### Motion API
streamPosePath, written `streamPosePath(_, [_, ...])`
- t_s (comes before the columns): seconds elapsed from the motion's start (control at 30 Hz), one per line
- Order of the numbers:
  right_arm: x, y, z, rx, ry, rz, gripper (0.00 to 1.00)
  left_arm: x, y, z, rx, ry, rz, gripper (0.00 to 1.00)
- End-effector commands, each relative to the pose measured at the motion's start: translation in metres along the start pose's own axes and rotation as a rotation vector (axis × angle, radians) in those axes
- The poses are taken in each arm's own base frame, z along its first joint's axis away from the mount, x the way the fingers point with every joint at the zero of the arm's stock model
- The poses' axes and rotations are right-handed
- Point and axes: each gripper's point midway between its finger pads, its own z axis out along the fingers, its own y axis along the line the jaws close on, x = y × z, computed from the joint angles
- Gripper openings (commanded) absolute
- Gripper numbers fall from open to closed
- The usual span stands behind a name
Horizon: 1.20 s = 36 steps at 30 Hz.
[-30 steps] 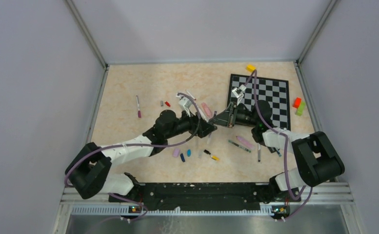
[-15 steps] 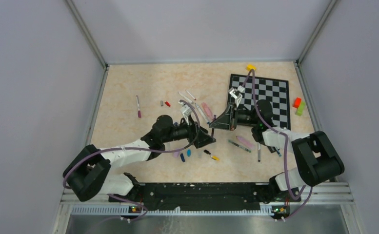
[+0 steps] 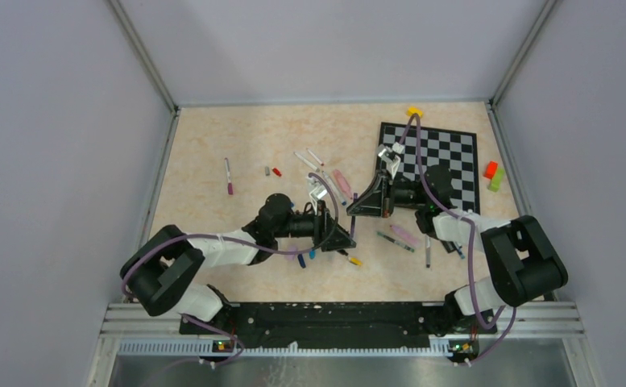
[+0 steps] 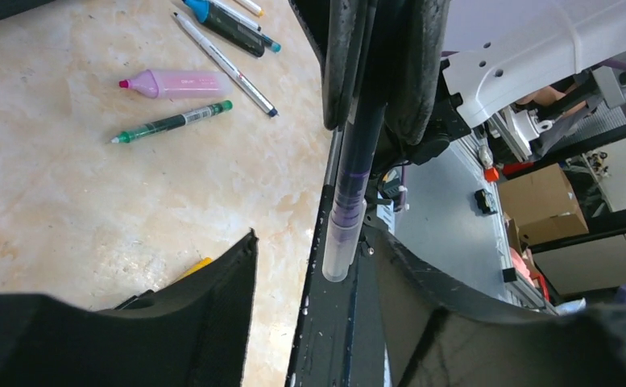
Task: Open the pen caps
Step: Open the pen cap from the pen.
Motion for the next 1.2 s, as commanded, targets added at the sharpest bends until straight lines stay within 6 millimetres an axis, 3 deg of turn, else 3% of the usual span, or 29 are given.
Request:
streamPosePath(0.0, [-0.014,0.006,0.002,-0.033,-0.01,-0.098,0.0,-0.008,-0.019,0.004,0.097,-0.018,0.036,0.53])
streamPosePath(0.1, [-0.013,0.006,0.002,-0.036,-0.006,-0.101,0.0,-0.008,-0.021,0.005,0.109,-0.016,0.028,0.47])
streamPosePath(0.3, [-0.011,0.005,0.002,-0.038,-0.003,-0.102,0.0,-0.009,-0.029,0.006,0.142,-0.02,0.023,0.46])
streamPosePath(0.47, [-0.01,0.006,0.002,-0.042,0.0,-0.109,0.0,-0.005,-0.031,0.008,0.153,-0.002,0.007,0.3])
streamPosePath(0.73, [-0.009,0.005,0.002,-0.044,0.003,-0.115,0.0,0.005,-0.031,0.007,0.158,0.023,-0.018,0.29])
streamPosePath(0.8, [-0.009,0.005,0.002,-0.043,0.002,-0.117,0.0,0.004,-0.032,0.006,0.157,0.018,-0.013,0.21])
streamPosePath(0.87, [-0.008,0.005,0.001,-0.046,0.006,-0.12,0.0,0.003,-0.033,0.006,0.158,0.018,-0.002,0.0])
streamPosePath(0.93, [-0.006,0.004,0.001,-0.047,0.022,-0.117,0.0,0.005,-0.029,0.006,0.135,0.031,0.0,0.0])
streamPosePath(1.17, [0.003,-0.004,0.0,-0.067,0.131,-0.127,0.4,0.014,-0.007,-0.003,-0.037,0.096,0.044,0.0])
